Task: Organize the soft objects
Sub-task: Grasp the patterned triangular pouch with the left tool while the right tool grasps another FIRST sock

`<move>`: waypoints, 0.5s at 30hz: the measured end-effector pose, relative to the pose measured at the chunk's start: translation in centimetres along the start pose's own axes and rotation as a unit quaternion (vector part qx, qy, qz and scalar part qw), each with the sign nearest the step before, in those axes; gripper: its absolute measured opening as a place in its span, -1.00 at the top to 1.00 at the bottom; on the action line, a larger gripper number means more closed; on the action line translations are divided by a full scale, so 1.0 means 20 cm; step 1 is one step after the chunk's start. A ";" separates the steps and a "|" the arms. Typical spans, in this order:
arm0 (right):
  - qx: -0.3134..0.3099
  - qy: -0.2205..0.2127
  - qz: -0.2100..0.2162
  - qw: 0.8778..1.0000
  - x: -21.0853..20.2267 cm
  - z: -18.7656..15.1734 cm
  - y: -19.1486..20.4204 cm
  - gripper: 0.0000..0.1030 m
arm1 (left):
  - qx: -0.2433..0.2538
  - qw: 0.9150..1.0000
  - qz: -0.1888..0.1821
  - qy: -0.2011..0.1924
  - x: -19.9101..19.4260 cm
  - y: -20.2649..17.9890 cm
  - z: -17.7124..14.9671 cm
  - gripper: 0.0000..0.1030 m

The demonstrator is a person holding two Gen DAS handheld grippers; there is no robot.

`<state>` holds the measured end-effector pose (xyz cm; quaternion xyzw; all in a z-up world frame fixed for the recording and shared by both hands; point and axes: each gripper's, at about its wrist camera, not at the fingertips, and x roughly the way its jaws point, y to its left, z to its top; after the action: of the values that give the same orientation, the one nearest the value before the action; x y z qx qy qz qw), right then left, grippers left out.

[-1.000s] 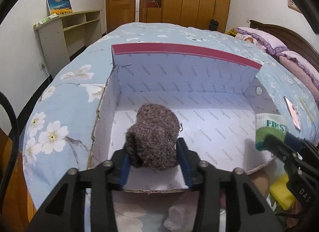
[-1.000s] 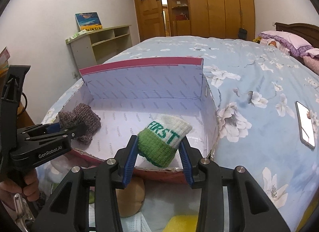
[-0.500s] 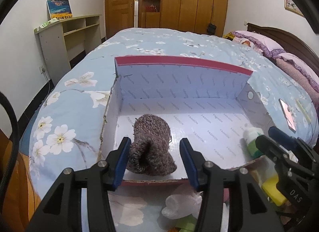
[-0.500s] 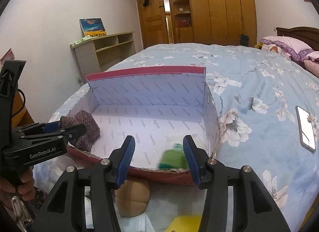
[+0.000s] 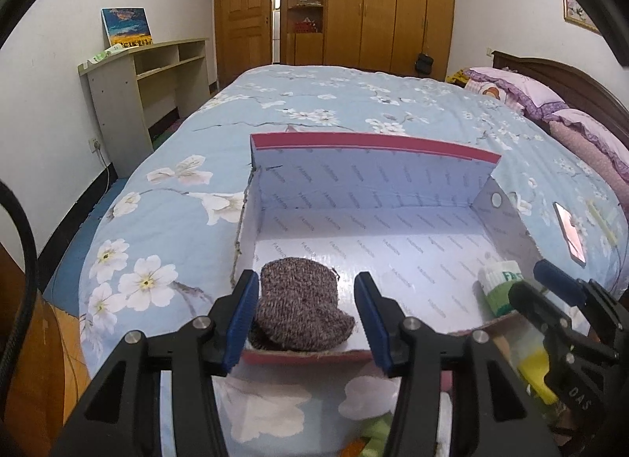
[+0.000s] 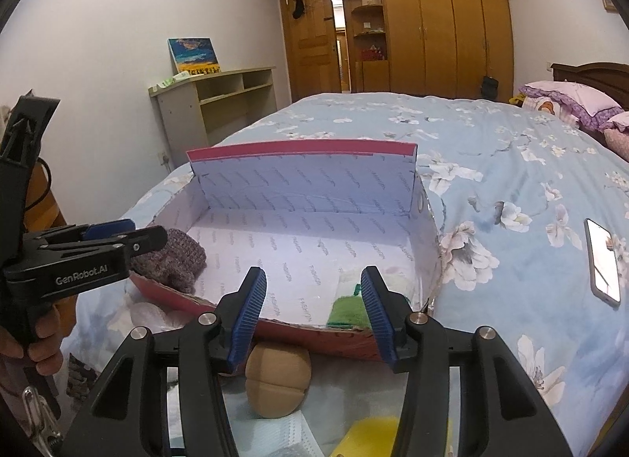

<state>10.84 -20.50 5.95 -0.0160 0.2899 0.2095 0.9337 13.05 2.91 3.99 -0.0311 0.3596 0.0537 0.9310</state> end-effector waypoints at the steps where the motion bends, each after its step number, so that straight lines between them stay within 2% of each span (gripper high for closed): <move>1: 0.001 -0.001 -0.001 1.000 -0.01 0.00 0.00 0.00 | -0.002 1.000 0.000 0.000 -0.01 0.01 -0.01 -0.03; 15: -0.007 0.007 0.015 1.000 -0.22 -0.06 0.05 0.00 | -0.023 0.999 -0.018 0.027 -0.20 0.11 -0.20 -0.03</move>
<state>6.48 -21.43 7.41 -0.0193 0.2954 0.2252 0.9283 7.19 4.49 3.58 -0.0606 0.3830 0.0442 0.9207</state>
